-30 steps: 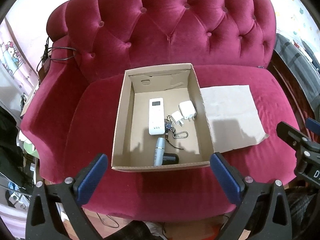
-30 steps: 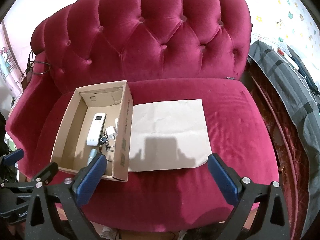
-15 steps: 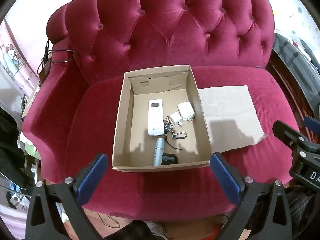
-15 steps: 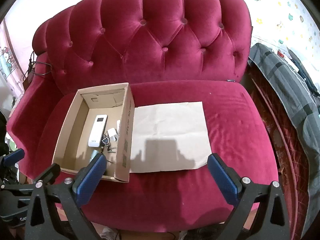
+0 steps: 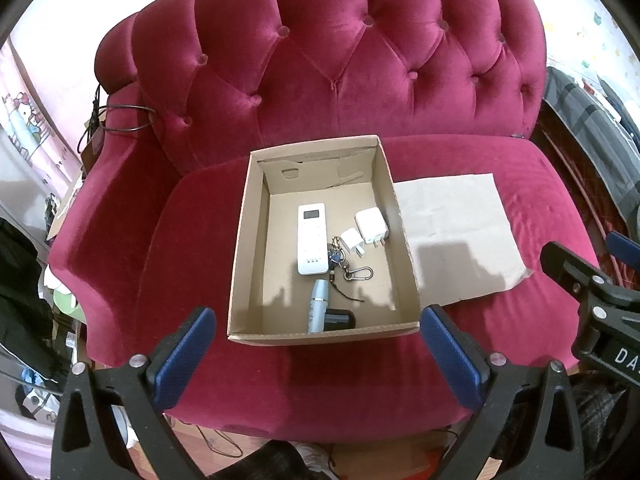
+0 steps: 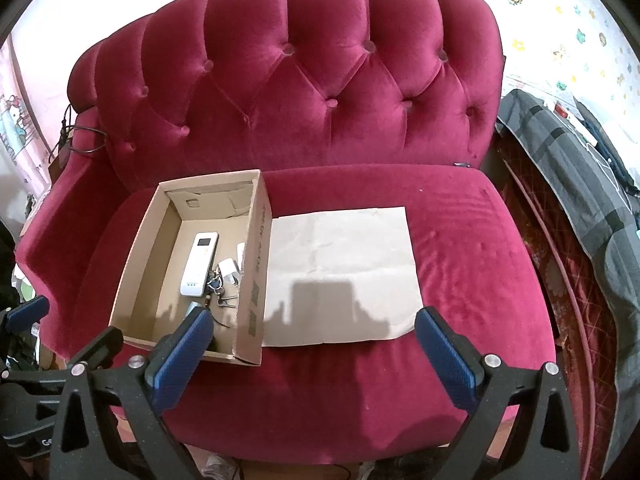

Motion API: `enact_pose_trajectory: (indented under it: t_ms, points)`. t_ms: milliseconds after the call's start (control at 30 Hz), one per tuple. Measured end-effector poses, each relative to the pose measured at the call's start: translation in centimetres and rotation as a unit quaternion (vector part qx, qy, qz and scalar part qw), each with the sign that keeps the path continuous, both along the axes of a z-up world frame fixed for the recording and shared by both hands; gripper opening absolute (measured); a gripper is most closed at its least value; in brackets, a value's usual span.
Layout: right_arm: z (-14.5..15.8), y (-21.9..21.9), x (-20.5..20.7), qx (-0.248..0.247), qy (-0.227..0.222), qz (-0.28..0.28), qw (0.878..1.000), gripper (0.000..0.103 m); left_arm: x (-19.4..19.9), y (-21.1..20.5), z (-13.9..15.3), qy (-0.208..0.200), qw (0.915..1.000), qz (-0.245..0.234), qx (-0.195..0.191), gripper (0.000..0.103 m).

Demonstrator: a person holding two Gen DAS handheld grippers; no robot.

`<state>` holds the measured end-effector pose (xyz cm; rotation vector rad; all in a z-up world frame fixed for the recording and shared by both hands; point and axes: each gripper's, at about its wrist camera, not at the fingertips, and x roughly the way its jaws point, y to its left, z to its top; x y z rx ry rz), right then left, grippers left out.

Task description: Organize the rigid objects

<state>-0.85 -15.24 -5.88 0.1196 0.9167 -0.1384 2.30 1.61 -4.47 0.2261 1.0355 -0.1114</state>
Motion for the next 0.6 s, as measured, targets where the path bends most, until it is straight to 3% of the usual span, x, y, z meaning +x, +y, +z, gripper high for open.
enact_pose_trajectory:
  t_ms: [600]
  points:
    - [0.98, 0.0, -0.38, -0.004, -0.005, -0.003, 1.0, 0.103, -0.09, -0.83, 0.85, -0.004, 0.9999, -0.009, 0.007, 0.103]
